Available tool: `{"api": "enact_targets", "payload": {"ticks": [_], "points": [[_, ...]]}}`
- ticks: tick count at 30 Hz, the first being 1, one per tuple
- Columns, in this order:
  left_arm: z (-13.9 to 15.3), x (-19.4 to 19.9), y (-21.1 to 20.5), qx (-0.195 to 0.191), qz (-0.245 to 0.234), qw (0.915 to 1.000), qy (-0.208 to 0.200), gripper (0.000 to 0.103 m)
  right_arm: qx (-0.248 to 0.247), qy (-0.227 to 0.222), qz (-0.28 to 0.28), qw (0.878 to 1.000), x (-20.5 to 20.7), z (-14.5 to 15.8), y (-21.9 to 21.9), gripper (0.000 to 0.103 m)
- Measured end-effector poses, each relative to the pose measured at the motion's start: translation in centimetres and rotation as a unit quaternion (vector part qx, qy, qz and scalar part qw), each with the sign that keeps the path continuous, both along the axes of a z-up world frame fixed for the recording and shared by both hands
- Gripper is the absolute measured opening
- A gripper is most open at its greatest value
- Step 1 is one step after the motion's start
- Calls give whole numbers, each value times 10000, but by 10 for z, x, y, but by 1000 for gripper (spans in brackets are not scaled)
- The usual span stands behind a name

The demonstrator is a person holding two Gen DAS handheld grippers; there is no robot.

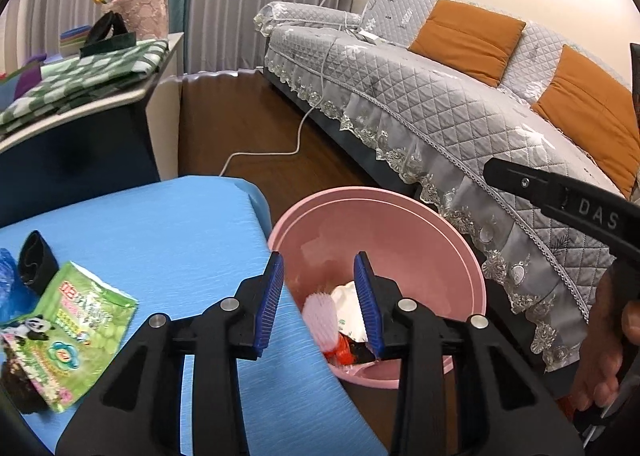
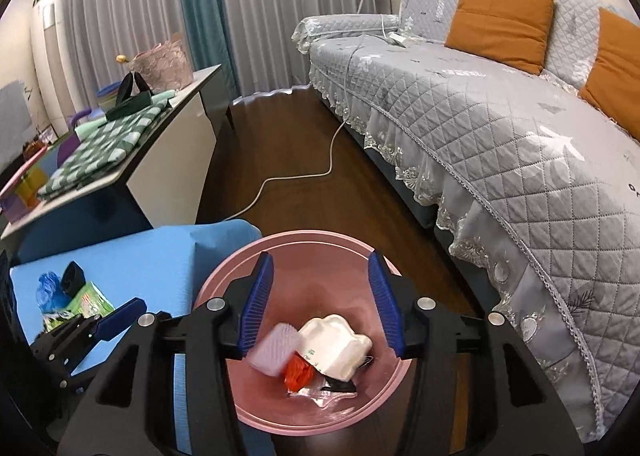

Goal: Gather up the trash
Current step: 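Move both open grippers back over the blue bag and green packet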

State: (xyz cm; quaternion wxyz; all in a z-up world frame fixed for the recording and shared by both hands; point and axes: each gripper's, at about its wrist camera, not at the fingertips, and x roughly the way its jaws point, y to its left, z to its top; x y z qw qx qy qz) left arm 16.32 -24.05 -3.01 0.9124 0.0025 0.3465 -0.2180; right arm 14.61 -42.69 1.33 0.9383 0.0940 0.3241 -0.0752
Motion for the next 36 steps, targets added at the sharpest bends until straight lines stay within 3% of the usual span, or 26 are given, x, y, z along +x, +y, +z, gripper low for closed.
{"api": "enact_targets", "payload": {"ticks": [17, 28, 32, 34, 36], "points": [[62, -32, 95, 207, 842, 9951, -470, 36, 365, -631, 439, 9964, -9, 61, 69, 50], [120, -58, 203, 114, 1580, 9859, -541, 36, 240, -1111, 1301, 9850, -29, 120, 154, 48], [140, -61, 236, 73, 1635, 9850, -537, 36, 282, -1060, 1594, 9811, -34, 124, 175, 41], [143, -62, 249, 104, 1651, 9850, -495, 36, 305, -1040, 1727, 9790, -37, 121, 184, 26], [141, -63, 256, 152, 1663, 9849, -467, 36, 334, -1094, 1832, 9764, -42, 118, 192, 22]]}}
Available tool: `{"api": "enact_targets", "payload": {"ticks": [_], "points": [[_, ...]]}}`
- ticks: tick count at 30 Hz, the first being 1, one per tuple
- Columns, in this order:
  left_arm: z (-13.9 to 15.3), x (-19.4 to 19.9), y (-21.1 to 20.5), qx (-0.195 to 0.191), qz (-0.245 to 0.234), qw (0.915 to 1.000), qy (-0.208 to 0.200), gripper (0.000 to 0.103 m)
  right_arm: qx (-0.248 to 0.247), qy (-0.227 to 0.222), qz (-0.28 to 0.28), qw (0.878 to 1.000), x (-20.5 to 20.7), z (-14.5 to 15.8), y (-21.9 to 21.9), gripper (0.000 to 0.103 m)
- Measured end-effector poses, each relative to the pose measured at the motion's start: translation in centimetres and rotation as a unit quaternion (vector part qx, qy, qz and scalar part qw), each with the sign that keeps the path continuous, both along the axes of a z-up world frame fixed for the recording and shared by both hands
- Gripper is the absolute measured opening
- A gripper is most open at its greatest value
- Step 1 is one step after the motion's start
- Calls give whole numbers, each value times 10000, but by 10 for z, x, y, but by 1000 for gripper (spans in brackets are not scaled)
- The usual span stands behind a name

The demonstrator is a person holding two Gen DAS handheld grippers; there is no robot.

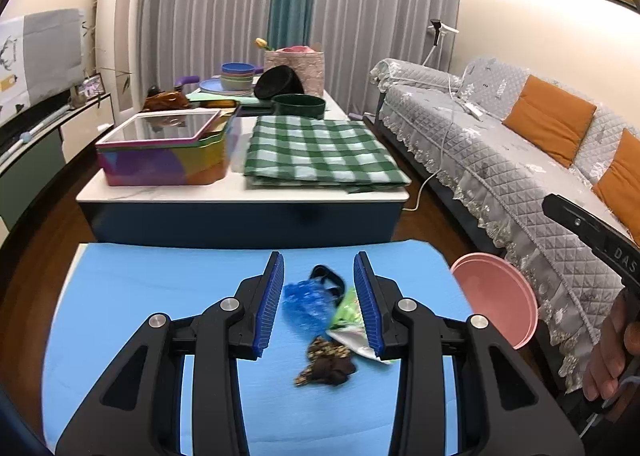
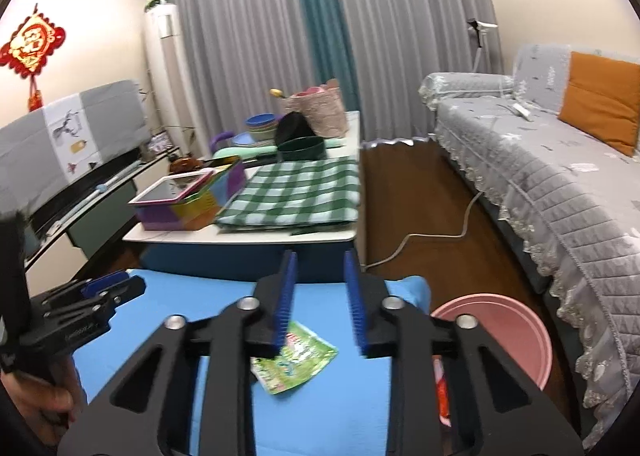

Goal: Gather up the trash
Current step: 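Move both open grippers back over the blue bag and green packet, then grasp the green snack packet with the right gripper while the left gripper closes beside the blue bag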

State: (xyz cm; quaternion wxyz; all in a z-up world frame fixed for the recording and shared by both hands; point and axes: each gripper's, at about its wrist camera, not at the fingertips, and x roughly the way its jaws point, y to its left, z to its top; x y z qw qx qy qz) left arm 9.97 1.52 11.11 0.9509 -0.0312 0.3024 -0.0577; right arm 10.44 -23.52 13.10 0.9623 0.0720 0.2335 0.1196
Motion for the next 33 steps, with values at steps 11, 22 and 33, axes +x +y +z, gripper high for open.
{"api": "enact_targets", "payload": {"ticks": [11, 22, 33], "points": [[-88, 3, 1, -319, 180, 9983, 464, 36, -312, 682, 634, 9952, 5, -89, 40, 23], [-106, 42, 17, -374, 399, 9973, 494, 36, -732, 1331, 1430, 9780, 36, -146, 91, 44], [-131, 66, 14, -887, 101, 9936, 694, 39, -956, 1549, 1562, 9708, 50, -169, 102, 19]]}}
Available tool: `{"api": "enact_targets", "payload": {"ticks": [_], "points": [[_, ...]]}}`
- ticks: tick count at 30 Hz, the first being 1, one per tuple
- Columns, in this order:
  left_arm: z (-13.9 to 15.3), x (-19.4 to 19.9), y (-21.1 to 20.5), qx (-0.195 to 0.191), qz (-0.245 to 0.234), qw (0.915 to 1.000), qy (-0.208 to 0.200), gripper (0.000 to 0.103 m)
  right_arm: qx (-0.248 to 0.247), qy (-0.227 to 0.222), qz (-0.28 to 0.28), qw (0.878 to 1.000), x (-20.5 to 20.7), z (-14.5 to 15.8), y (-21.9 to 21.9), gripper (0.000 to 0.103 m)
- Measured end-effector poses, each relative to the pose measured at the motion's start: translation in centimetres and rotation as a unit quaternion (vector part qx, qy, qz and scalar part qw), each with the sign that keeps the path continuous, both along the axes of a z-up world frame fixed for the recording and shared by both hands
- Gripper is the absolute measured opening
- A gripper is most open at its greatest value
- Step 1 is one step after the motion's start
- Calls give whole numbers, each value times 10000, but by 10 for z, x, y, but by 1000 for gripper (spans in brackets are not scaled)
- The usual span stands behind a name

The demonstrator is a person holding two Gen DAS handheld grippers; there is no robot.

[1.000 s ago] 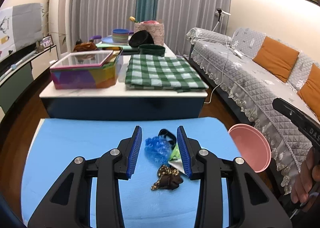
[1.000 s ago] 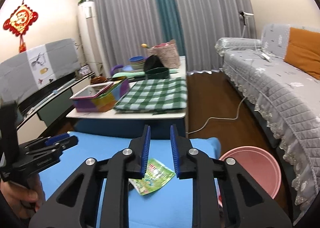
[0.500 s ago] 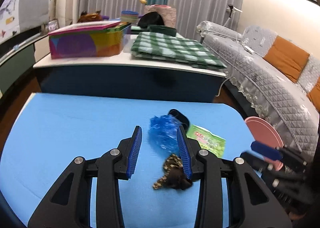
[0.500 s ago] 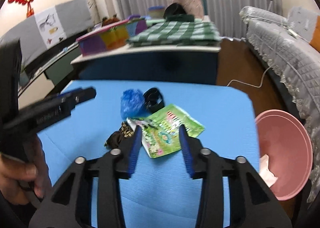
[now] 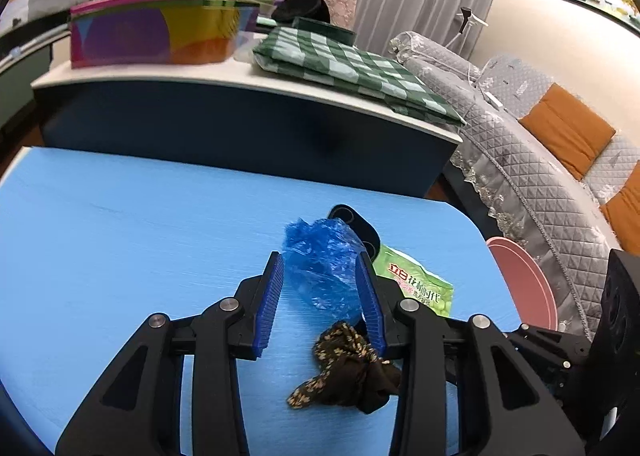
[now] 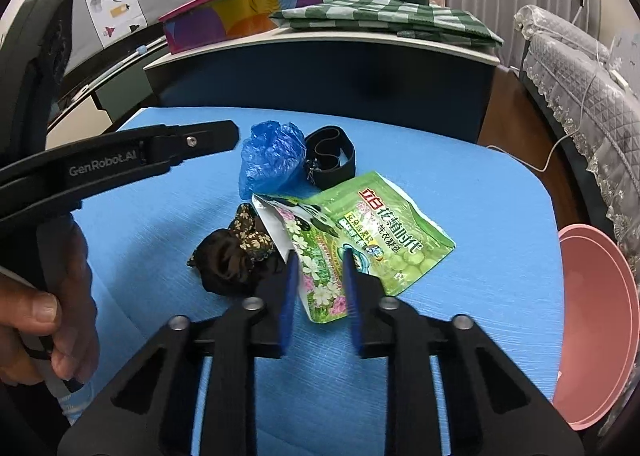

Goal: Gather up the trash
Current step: 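Grasp the green snack packet with the right gripper while the left gripper closes beside the blue bag, then carry the green packet in the right gripper while the left gripper carries the blue bag toward the pink bin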

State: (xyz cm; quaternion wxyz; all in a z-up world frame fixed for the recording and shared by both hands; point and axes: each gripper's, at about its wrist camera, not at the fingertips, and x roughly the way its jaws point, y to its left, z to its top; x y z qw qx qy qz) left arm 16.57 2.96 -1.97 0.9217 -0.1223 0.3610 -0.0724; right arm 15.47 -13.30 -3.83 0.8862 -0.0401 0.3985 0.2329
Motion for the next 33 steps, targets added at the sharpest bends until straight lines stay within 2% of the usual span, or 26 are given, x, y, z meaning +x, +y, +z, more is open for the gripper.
{"api": "enact_targets", "payload": {"ticks": [12, 17, 18, 22, 33], "points": [[-19, 9, -15, -72, -153, 9997, 177, 39, -6, -126, 1, 9999, -1, 4, -5, 13], [-19, 10, -21, -33, -232, 9996, 174, 16, -50, -186, -18, 9998, -4, 6, -8, 11], [-18, 9, -21, 4, -224, 9996, 159, 7, -58, -198, -31, 9998, -4, 7, -9, 10], [-10, 6, -21, 69, -149, 9998, 72, 1, -76, -277, -121, 9995, -5, 11, -14, 8], [20, -20, -27, 216, -154, 9994, -238, 1, 59, -616, -550, 9966, -22, 41, -39, 2]]}}
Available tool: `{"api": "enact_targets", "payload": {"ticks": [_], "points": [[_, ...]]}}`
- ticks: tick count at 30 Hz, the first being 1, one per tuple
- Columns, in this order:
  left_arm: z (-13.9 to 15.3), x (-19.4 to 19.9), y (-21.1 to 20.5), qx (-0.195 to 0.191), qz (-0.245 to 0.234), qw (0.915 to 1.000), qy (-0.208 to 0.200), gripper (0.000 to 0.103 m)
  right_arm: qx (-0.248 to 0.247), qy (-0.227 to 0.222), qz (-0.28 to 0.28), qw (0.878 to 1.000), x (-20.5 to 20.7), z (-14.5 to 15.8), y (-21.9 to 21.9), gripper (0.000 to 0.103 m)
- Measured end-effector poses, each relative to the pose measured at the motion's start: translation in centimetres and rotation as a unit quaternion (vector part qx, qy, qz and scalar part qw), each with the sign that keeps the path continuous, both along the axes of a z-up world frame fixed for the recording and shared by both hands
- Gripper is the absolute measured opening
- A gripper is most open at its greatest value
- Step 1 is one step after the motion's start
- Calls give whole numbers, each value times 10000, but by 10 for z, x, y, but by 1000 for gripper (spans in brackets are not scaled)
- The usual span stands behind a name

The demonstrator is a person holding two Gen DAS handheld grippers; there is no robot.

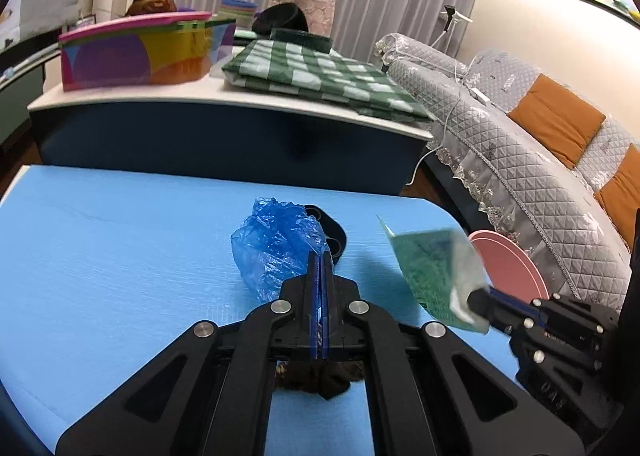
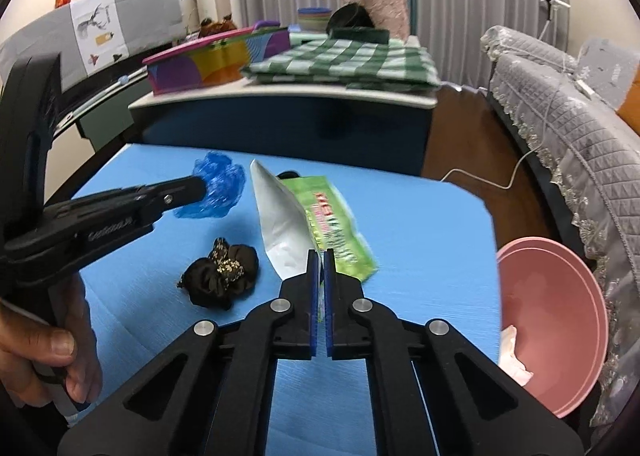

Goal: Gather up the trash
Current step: 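Carry the green packet in the right gripper while the left gripper carries the blue bag toward the pink bin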

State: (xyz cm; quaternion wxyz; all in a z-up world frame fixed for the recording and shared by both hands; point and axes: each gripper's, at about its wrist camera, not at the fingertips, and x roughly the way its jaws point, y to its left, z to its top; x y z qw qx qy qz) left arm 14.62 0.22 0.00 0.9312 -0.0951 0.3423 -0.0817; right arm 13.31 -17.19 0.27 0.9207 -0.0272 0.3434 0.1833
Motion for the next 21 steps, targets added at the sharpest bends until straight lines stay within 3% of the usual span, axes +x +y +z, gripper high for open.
{"api": "enact_targets", "payload": {"ticks": [21], "points": [[33, -52, -18, 243, -294, 9985, -388, 1, 249, -513, -755, 9955, -52, 42, -67, 1]]}}
